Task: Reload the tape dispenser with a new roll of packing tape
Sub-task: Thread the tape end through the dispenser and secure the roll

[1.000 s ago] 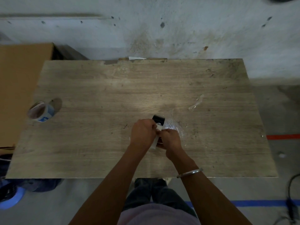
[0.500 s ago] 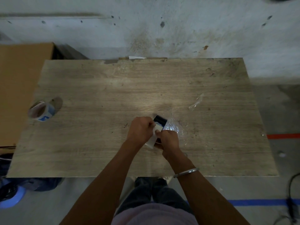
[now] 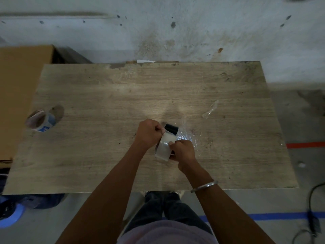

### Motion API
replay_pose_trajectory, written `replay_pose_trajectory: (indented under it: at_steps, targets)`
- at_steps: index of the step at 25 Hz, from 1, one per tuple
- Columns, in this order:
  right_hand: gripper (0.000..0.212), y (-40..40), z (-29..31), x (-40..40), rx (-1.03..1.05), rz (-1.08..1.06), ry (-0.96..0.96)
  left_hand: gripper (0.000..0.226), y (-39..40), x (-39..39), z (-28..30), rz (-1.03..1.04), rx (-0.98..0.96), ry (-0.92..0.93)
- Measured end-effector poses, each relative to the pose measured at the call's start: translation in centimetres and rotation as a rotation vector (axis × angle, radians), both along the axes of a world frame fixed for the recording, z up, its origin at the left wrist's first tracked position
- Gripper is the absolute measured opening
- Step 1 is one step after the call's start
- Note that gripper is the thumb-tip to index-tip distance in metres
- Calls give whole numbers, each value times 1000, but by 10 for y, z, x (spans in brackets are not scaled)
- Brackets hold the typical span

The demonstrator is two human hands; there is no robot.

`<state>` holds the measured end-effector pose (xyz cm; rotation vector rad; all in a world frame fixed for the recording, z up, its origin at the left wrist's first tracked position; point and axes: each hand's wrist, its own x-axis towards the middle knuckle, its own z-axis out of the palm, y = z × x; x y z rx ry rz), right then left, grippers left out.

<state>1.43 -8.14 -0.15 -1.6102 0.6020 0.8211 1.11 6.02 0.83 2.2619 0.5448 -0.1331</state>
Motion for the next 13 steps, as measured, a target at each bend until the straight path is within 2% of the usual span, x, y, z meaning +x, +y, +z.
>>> replay_pose_trajectory:
  at_steps: [4, 6, 8, 10, 13]
  targets:
    - [15, -4, 0, 0, 6, 44, -18, 3, 1, -1, 3, 229, -353, 98]
    - [6, -7, 4, 3, 21, 102, -18, 2, 4, -1, 7, 285, -449, 138]
    - [4, -10, 8, 9, 53, 116, 12, 4, 7, -2, 10, 238, -392, 135]
    - [7, -11, 13, 15, 64, 76, 30, 6, 5, -4, 12, 125, -235, 105]
    - [16, -8, 8, 19, -64, 179, -98, 7, 0, -9, 9, 132, -219, 88]
